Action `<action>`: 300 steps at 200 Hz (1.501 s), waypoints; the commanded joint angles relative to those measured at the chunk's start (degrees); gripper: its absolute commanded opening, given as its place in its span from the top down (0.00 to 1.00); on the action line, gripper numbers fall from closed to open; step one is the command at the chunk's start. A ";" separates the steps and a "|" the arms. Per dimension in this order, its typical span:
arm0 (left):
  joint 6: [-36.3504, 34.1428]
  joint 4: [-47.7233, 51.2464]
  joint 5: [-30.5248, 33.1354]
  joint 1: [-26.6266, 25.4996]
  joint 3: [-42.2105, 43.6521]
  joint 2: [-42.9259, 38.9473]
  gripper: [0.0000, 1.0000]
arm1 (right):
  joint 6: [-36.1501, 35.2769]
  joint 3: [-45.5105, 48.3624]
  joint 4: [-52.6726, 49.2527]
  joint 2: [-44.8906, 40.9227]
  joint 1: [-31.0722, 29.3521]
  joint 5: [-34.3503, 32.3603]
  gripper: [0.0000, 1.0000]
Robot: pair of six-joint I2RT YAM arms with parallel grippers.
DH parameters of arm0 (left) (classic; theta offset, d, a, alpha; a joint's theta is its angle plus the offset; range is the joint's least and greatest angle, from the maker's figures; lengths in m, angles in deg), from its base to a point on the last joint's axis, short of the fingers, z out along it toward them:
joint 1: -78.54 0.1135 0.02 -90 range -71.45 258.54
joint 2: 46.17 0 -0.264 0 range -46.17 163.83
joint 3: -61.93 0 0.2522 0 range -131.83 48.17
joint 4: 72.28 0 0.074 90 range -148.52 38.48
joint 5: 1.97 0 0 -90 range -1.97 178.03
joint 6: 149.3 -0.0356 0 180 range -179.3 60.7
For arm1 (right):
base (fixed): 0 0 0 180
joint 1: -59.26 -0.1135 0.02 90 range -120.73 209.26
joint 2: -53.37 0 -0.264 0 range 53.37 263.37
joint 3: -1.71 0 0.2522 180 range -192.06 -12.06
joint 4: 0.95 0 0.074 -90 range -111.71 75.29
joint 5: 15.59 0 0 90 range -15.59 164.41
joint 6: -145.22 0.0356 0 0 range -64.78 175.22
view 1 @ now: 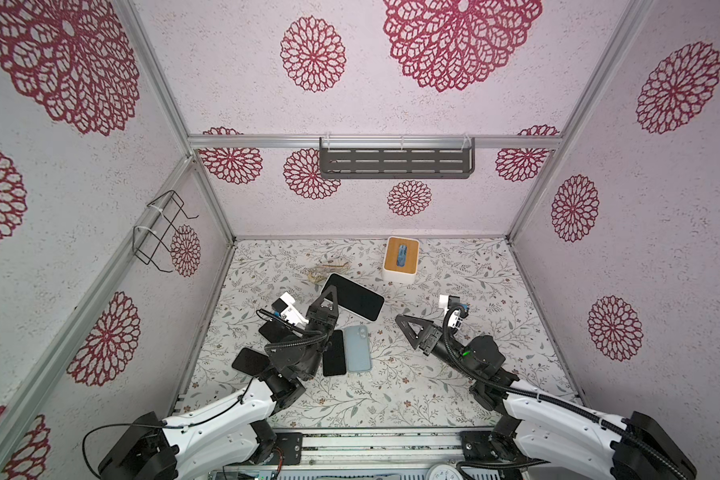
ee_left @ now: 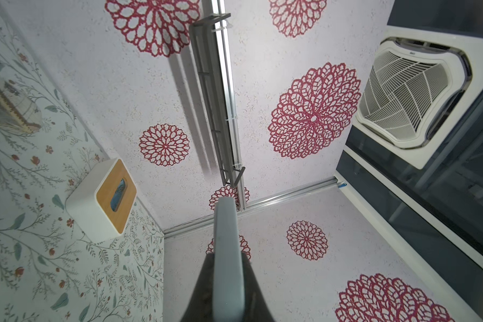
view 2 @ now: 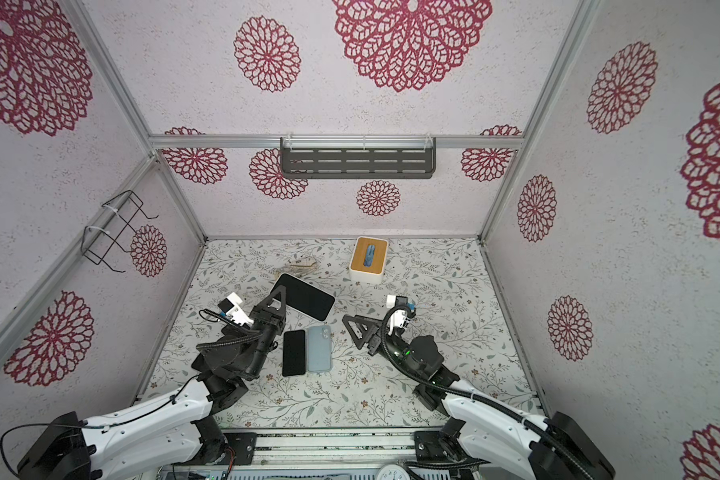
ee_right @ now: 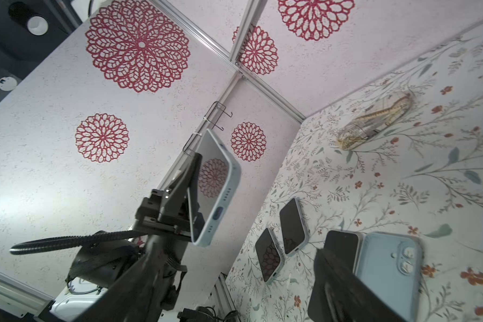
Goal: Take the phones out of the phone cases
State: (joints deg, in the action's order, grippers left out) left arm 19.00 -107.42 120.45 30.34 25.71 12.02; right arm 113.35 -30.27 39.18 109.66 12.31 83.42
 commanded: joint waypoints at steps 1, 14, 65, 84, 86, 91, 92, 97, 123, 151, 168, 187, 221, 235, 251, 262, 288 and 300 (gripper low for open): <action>7.68 -10.87 3.66 -1.52 0.11 2.66 1.00 | 1.11 -1.98 12.01 2.93 -1.74 -1.09 0.20; 9.19 -14.18 4.11 -2.10 0.31 4.66 1.00 | 1.49 -2.50 13.90 4.99 -2.28 -0.95 0.24; 10.87 -18.03 4.40 -3.56 -0.22 7.80 1.00 | 2.24 -3.97 20.25 10.89 -3.74 -0.30 0.38; 10.74 -18.16 4.05 -3.65 -0.22 7.51 1.00 | 2.26 -4.31 21.40 11.95 -3.83 -0.31 0.43; 10.67 -18.11 4.05 -3.63 -0.22 7.43 1.00 | 2.25 -4.29 21.53 12.03 -3.84 -0.31 0.43; 10.57 -17.96 4.05 -3.65 -0.22 7.26 1.00 | 2.34 -4.28 21.99 12.24 -3.89 -0.24 0.44; 10.56 -17.97 4.05 -3.65 -0.17 7.23 1.00 | 2.34 -4.28 22.06 12.29 -3.86 -0.23 0.44; 10.49 -17.66 4.12 -3.72 -0.13 7.02 1.00 | 2.38 -4.37 22.64 12.57 -3.87 -0.11 0.46; 10.57 -16.97 4.36 -3.70 0.13 6.62 1.00 | 2.86 -5.19 24.15 13.90 -3.96 1.30 0.51; 10.48 -17.01 4.51 -3.74 0.13 6.84 1.00 | 3.45 -5.84 25.21 15.08 -4.36 2.09 0.59; 10.34 -17.01 4.76 -3.78 0.11 6.68 1.00 | 3.74 -6.20 25.56 15.51 -4.68 2.69 0.61; 10.30 -16.88 4.84 -3.68 0.31 6.54 1.00 | 3.82 -6.22 25.45 15.77 -5.20 2.71 0.63; 9.88 -16.38 4.95 -3.57 -0.03 6.32 1.00 | 4.73 -6.34 26.20 17.50 -6.02 3.19 0.65; 9.67 -16.22 4.50 -3.39 -0.34 6.32 1.00 | 5.34 -6.13 27.64 18.32 -6.07 3.47 0.69; 9.57 -15.94 4.40 -3.38 -0.48 6.32 1.00 | 5.59 -5.83 28.58 18.88 -6.08 3.35 0.73; 9.44 -15.94 4.32 -3.38 -0.53 6.32 1.00 | 5.59 -5.52 28.82 18.98 -6.06 3.03 0.75; 9.20 -15.64 4.15 -3.37 -0.59 6.28 1.00 | 5.50 -5.26 28.82 18.82 -6.08 2.94 0.79; 9.15 -15.61 4.05 -3.38 -0.66 6.26 1.00 | 5.34 -5.38 28.73 18.53 -6.08 2.94 0.80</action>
State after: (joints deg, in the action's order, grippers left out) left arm 28.38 -120.14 124.89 26.93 26.59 19.85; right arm 118.75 -34.97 63.66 129.01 6.45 86.20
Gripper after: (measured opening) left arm 0.123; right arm 0.211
